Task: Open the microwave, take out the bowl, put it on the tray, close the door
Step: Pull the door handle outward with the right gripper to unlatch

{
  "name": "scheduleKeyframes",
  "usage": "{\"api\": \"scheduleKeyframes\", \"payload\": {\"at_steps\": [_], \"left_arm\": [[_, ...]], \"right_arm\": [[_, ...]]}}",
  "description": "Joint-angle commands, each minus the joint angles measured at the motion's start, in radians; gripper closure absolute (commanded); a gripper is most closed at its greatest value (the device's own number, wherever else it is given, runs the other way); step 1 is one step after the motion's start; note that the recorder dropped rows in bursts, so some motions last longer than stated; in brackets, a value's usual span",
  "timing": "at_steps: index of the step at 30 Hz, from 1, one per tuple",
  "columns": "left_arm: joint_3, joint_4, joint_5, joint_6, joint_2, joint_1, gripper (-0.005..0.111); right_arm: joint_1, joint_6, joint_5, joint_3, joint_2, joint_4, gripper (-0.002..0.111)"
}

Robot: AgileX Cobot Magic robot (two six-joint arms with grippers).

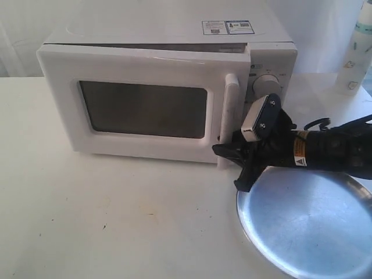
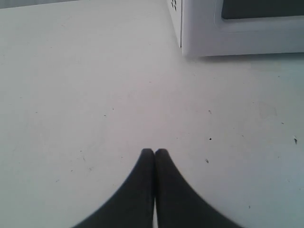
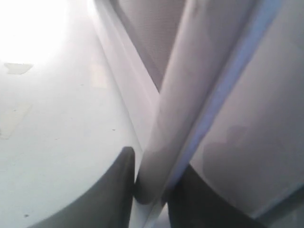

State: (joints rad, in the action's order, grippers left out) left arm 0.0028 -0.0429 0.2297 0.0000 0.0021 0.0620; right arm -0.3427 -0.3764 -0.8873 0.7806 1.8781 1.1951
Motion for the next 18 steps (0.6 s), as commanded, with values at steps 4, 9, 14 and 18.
{"api": "scheduleKeyframes", "payload": {"at_steps": [4, 9, 14, 18], "left_arm": [[-0.003, -0.01, 0.003, 0.0, -0.002, -0.005, 0.107], [-0.003, -0.01, 0.003, 0.0, -0.002, -0.005, 0.107], [-0.003, -0.01, 0.003, 0.0, -0.002, -0.005, 0.107], [-0.003, -0.01, 0.003, 0.0, -0.002, -0.005, 0.107]], "right_arm": [[-0.025, -0.005, -0.049, -0.015, -0.003, 0.079, 0.108], [-0.025, -0.072, 0.0, -0.015, -0.003, 0.079, 0.096], [-0.025, -0.235, 0.435, -0.015, -0.003, 0.112, 0.06], [-0.025, -0.412, 0.61, -0.021, -0.003, 0.268, 0.059]]}}
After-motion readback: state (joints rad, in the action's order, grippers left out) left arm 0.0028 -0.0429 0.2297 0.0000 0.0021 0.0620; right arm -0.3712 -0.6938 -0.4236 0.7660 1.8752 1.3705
